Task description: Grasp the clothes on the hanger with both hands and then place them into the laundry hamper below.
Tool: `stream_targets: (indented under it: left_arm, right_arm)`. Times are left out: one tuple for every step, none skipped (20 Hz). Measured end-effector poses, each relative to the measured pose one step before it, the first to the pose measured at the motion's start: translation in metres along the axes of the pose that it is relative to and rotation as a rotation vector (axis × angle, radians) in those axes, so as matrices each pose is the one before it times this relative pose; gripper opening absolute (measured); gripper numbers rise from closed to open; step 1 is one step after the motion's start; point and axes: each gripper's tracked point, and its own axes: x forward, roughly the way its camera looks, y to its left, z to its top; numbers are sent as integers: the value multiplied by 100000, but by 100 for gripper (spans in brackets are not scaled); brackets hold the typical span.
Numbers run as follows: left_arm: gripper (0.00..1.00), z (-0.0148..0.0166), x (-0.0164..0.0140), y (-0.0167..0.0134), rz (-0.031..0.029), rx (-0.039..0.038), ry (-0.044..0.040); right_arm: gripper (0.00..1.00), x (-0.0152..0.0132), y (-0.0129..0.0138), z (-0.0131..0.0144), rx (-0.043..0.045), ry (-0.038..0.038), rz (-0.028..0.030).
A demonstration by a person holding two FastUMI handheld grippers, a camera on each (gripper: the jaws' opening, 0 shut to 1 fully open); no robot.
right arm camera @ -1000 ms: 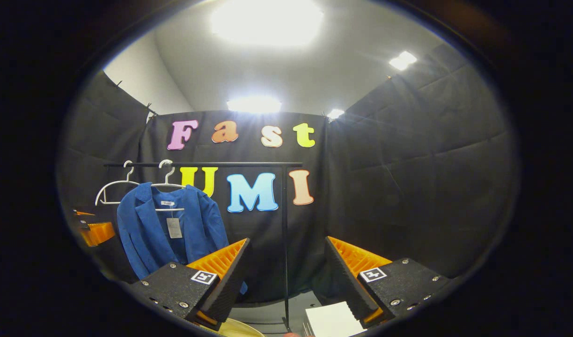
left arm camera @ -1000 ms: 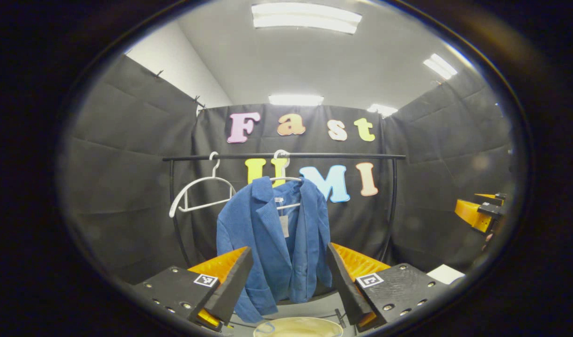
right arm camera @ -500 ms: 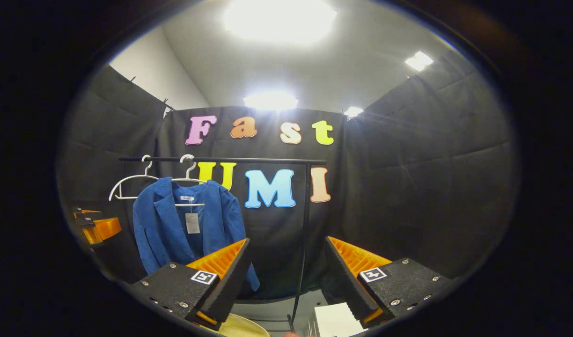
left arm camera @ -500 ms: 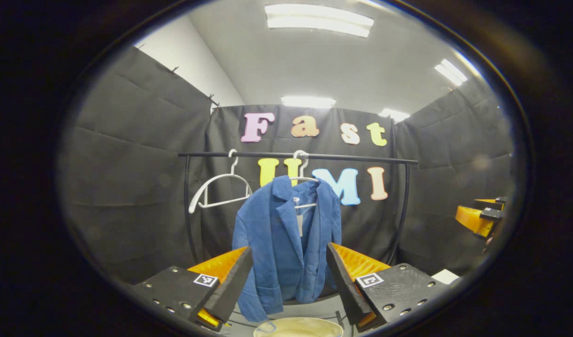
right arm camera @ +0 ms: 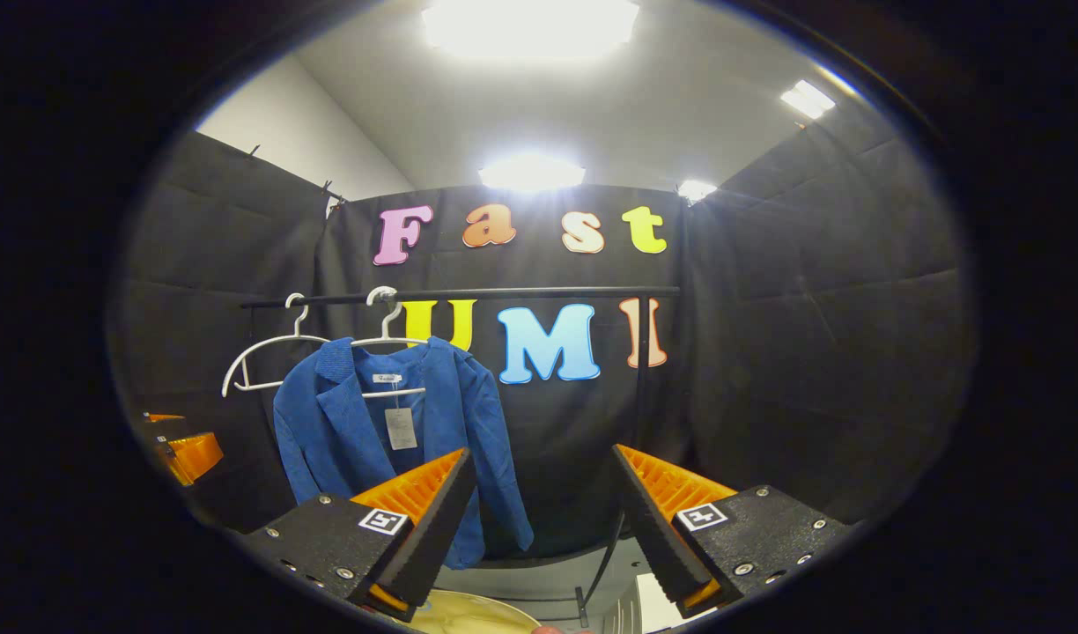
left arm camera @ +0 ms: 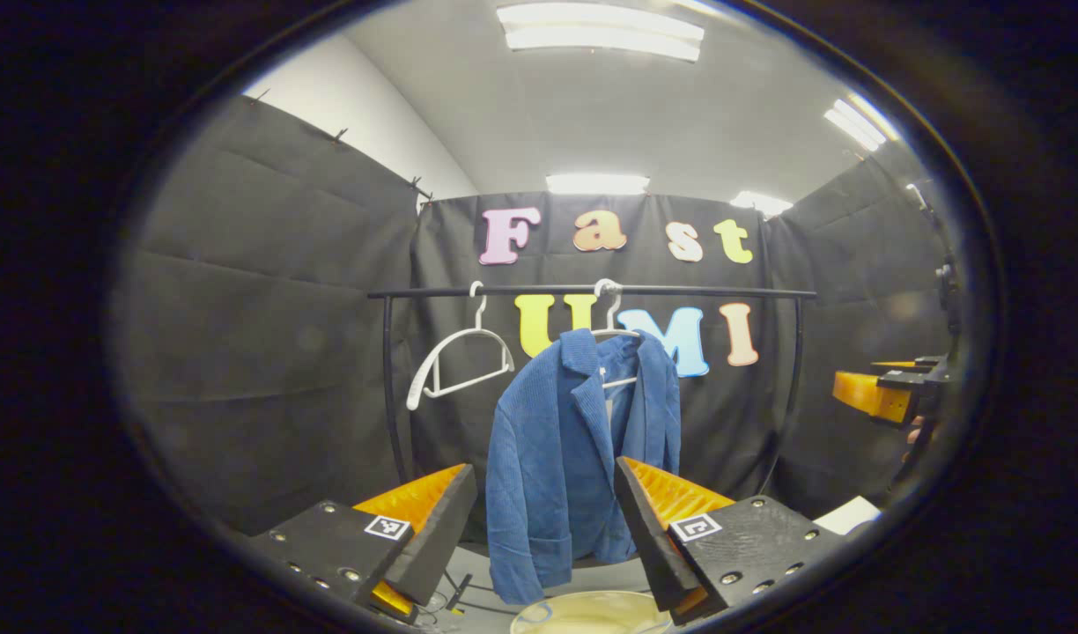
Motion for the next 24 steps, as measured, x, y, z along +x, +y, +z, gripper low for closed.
stream_targets:
  left_arm:
    - [92,99,293,271,948,-1542,-12]
    - [92,-79,222,-145,174,-1961,197]
    - [92,35,419,-299,-385,-2254,468]
    - [92,-98,1142,-366,-409,-2308,455]
    - [92,67,1230,-476,-394,-2225,353]
    - [92,-42,1390,-551,-387,-2009,536]
    - [92,102,964,-549,-172,-1790,691]
    - [92,6,924,-600,-313,-1723,540]
    - [92,122,1030,-641,-113,-1632,421]
    - [92,91,1152,-582,320,-1564,447]
    - [92,61,958,-540,837,-1650,778]
    - [92,47,897,-491,975,-2120,739]
    - [92,184,1121,-664,153,-2085,36]
    - [92,55,1307,-426,501,-1546,52]
    - [92,-74,1312,-260,1439,-722,415]
    - [91,-172,1282,-64,1932,-91,663]
    - [91,-4,1197,-76,2536,269,239]
    - [91,-136,1366,-72,2723,274,220]
    - [91,-187,1101,-138,2199,-61,363]
    - [92,-444,1174,-251,1747,-142,682]
    - [91,-342,1066,-268,1582,-84,698]
    - [92,-233,881,-46,1717,130,600]
    - [92,-218,835,-114,1922,361,544]
    - [92,-206,775,-279,1524,343,324]
  right_arm:
    - [95,803,656,-31,1483,1202,1930]
    - [95,915,576,56,1428,914,2073]
    - [95,1029,584,-15,1806,1138,2440]
    - [95,1116,353,-127,2009,1452,1920]
    - [95,1009,212,-6,2067,998,1570]
    - [95,1071,310,245,1935,158,2269]
    - [95,1182,456,84,1297,-60,2518]
    - [95,1229,192,-46,367,489,2064]
    - [95,1246,104,-178,-138,647,2006]
    - [95,1259,209,-223,-12,1157,2335]
    - [95,1321,328,-235,327,1210,2678]
    - [95,1381,499,-294,322,1380,3770]
    - [95,1516,413,-432,-112,1321,3373]
    - [95,1384,-104,-492,-441,1517,1848]
    - [95,1354,-230,-643,-241,1952,1880]
    - [95,1432,47,-553,183,1898,2513]
    - [95,1647,171,-554,246,1765,2610]
    - [95,1519,-198,-482,-74,1599,2045]
    - [95,1289,-223,-379,-151,1386,1794]
    - [95,1292,-209,-144,241,799,2024]
    - [95,1159,-29,-110,694,680,2118]
    - [95,1024,111,-96,899,627,2520]
    - [95,780,34,-20,682,474,2367]
    - [95,761,-20,-25,139,344,1547]
